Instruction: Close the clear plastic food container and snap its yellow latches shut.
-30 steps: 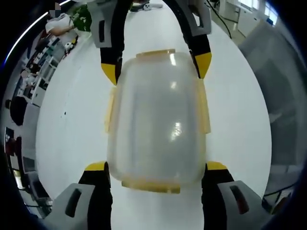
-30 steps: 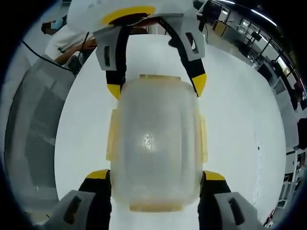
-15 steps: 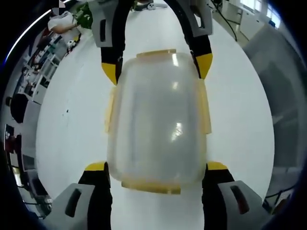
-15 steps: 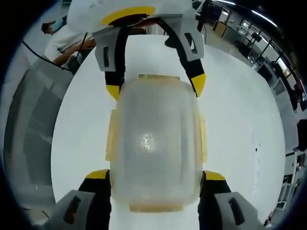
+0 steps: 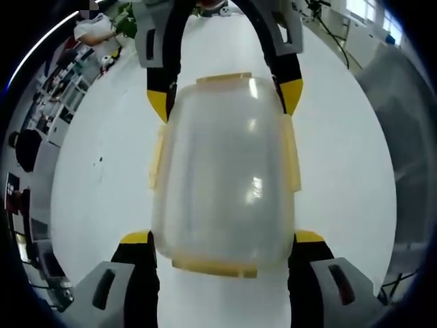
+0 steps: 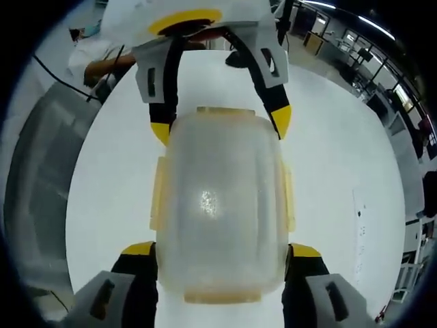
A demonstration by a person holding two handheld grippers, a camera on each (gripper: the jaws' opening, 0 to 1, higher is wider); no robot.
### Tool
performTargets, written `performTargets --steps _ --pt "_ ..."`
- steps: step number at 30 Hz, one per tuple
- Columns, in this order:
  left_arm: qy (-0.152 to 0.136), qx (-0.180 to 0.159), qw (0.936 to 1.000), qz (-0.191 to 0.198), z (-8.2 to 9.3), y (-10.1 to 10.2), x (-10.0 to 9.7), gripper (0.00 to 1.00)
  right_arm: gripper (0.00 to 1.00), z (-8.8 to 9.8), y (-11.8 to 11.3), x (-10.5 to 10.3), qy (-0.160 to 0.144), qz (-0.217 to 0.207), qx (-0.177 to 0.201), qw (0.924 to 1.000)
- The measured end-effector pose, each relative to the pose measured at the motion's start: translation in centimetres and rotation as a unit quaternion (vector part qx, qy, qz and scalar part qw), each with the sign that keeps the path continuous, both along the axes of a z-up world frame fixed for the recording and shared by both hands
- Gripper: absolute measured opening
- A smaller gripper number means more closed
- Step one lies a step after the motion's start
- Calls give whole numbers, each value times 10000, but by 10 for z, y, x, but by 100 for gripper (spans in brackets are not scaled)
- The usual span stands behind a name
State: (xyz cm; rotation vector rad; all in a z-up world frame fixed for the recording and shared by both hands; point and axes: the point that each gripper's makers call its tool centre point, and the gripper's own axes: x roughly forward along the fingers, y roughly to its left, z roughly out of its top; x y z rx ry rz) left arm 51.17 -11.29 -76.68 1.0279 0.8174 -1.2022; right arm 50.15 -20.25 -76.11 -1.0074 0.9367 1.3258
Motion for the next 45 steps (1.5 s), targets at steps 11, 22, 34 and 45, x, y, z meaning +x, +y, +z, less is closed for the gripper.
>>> performTargets --steps 11,22,34,45 --pt "13 -72 10000 18 0 -4 14 77 75 -1 -3 15 4 -2 -35 10000" --pt "21 -110 9999 20 0 -5 22 77 75 -2 -3 23 19 -2 -82 10000" --pt "16 -133 9999 30 -1 -5 29 77 76 -2 -3 30 15 -3 -102 9999" --pt "11 -128 9999 19 0 -6 34 78 77 -3 -3 35 14 -23 -102 9999"
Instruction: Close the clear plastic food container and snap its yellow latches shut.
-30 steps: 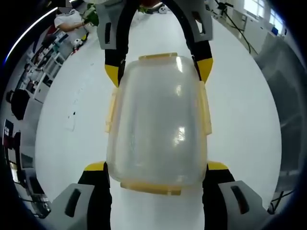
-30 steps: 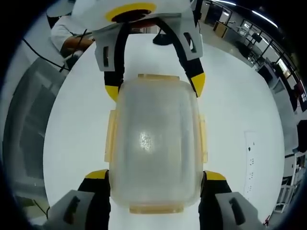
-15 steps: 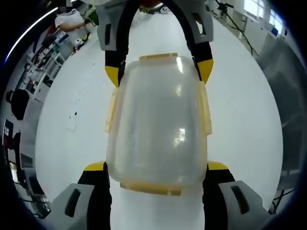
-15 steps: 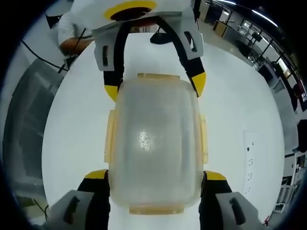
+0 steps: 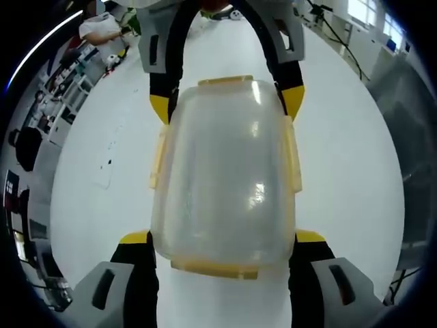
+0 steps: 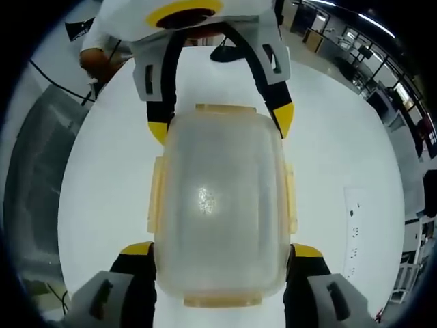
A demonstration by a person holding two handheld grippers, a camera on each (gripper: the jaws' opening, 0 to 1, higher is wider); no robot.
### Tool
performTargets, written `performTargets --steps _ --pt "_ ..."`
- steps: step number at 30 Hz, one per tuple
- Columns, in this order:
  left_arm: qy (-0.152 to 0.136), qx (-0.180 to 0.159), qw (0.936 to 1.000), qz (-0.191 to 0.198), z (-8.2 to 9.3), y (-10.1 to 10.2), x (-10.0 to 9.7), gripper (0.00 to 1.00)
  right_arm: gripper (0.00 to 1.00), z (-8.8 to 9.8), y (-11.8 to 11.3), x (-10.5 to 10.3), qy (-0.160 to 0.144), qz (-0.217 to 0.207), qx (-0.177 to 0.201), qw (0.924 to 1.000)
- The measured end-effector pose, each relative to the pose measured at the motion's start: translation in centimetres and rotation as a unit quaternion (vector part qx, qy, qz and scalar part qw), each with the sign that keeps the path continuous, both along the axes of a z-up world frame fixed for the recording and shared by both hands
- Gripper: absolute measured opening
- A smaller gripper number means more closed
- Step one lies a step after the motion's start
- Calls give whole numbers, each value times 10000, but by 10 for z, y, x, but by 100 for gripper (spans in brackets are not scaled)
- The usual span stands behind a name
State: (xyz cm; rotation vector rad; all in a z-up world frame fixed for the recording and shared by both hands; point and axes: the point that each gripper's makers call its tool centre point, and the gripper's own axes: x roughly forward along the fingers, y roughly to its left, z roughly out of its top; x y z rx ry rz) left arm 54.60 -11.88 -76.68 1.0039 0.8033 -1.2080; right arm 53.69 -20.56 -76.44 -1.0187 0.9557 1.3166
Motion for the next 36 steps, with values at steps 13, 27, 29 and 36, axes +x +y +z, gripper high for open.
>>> performTargets --steps 13,27,29,36 --pt "-78 -11 10000 20 -2 -1 -1 83 78 1 1 0 -64 -53 90 9999" --pt "-116 -193 9997 74 8 -2 0 87 81 15 10 1 -77 -445 511 9977" --pt "-112 -196 9997 107 9 -2 -1 87 81 17 10 0 -126 -397 464 9981" --pt "-345 -319 9985 278 23 -3 3 85 81 22 8 -4 -214 -466 543 9972"
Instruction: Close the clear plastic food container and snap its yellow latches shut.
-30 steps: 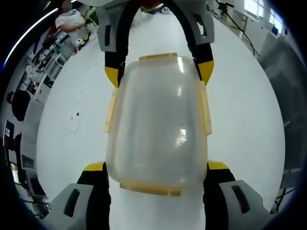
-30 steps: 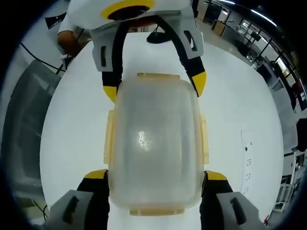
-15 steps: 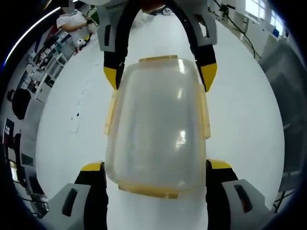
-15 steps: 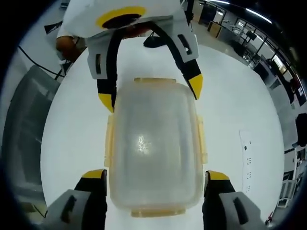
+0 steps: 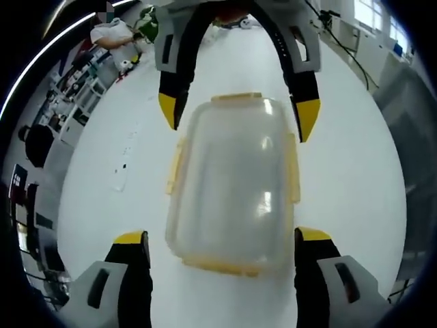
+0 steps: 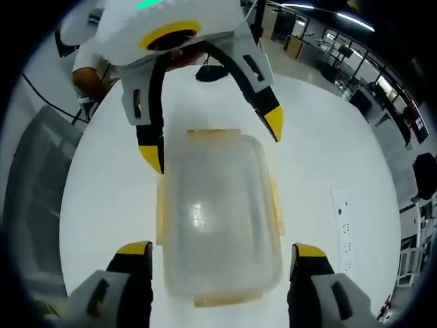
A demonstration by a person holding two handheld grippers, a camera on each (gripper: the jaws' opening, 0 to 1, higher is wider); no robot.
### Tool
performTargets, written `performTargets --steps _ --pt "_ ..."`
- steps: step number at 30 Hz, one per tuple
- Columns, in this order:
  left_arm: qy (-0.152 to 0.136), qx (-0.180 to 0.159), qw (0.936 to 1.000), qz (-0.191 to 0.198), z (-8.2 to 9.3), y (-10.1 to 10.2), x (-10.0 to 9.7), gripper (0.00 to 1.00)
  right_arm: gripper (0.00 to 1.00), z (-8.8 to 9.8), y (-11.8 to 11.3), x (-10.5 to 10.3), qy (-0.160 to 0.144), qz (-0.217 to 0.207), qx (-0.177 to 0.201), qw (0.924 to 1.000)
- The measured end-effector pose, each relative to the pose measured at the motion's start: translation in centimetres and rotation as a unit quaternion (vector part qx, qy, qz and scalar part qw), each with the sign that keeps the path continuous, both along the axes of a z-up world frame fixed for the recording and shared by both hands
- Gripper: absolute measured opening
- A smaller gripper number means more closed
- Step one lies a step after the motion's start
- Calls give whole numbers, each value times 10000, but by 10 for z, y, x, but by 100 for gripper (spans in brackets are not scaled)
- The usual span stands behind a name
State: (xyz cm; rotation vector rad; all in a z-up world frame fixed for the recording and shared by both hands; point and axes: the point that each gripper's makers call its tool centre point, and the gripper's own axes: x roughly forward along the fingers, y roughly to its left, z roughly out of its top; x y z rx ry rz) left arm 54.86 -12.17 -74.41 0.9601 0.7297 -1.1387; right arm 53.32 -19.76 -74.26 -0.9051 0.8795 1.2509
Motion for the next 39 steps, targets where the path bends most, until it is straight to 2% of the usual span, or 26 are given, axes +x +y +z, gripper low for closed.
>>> performTargets --steps 2,5,14,22,31,39 --pt "-107 -53 9999 45 5 -1 2 84 78 3 0 0 -121 16 50 9999" --pt "-137 -188 9996 146 13 -2 1 84 80 5 -1 -1 -129 -95 113 9998" --pt "-160 -184 9995 211 17 2 -8 85 79 13 -2 -5 -282 -229 215 9991" --pt "-199 -233 9988 371 22 11 -17 85 77 21 2 -13 -261 -569 573 9964" --pt "-124 -517 9959 732 28 18 -28 86 77 22 3 -24 -233 -856 753 9932" --pt "-111 -670 9938 876 29 22 -41 87 77 25 2 -36 -279 -1050 932 9897"
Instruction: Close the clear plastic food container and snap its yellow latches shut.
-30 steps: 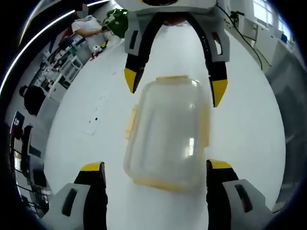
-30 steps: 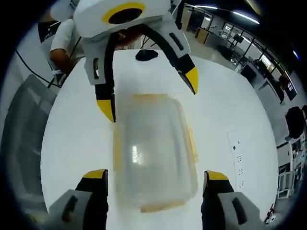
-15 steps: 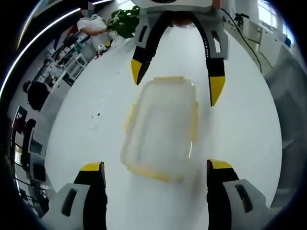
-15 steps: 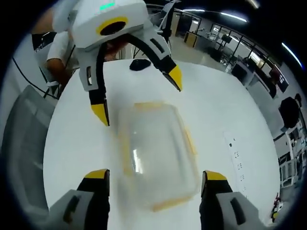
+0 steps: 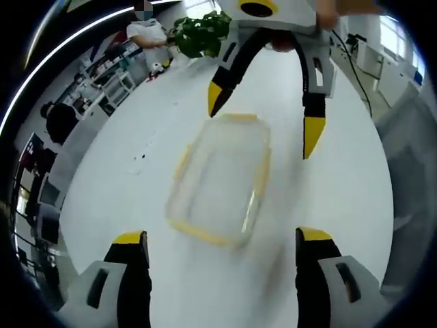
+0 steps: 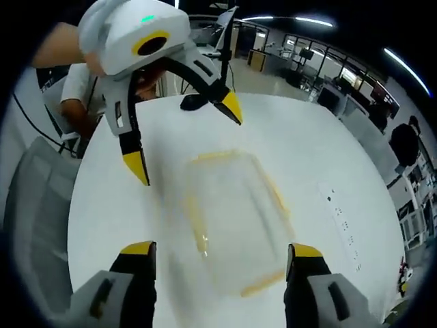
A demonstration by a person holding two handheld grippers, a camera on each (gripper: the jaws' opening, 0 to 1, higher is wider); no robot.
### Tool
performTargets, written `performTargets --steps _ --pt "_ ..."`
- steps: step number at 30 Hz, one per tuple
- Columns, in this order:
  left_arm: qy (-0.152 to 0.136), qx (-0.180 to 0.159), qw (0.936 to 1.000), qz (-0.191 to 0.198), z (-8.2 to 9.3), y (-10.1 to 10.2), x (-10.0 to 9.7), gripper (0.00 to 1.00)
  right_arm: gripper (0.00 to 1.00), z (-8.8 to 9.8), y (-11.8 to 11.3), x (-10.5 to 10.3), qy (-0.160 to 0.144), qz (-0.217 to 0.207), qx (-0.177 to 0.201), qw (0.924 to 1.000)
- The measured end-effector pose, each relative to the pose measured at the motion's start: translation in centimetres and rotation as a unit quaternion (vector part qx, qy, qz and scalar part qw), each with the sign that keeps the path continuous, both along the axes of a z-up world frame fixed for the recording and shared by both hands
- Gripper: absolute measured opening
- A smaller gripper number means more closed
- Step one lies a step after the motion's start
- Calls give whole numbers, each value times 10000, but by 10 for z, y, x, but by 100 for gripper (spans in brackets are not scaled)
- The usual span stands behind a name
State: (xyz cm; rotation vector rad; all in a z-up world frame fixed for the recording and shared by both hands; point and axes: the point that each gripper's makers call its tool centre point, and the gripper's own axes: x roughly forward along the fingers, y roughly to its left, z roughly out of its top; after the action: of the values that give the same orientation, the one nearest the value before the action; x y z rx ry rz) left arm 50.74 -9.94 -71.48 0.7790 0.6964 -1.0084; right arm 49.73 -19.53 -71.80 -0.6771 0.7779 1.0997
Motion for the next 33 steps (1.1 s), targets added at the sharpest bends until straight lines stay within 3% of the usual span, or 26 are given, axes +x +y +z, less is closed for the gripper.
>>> performTargets --steps 11,33 --pt "6 -229 9994 265 4 6 -15 88 76 6 -10 -9 -219 -368 290 9987" --pt "-58 -552 9969 555 12 14 -38 89 78 12 -28 -33 -234 -895 820 9923"
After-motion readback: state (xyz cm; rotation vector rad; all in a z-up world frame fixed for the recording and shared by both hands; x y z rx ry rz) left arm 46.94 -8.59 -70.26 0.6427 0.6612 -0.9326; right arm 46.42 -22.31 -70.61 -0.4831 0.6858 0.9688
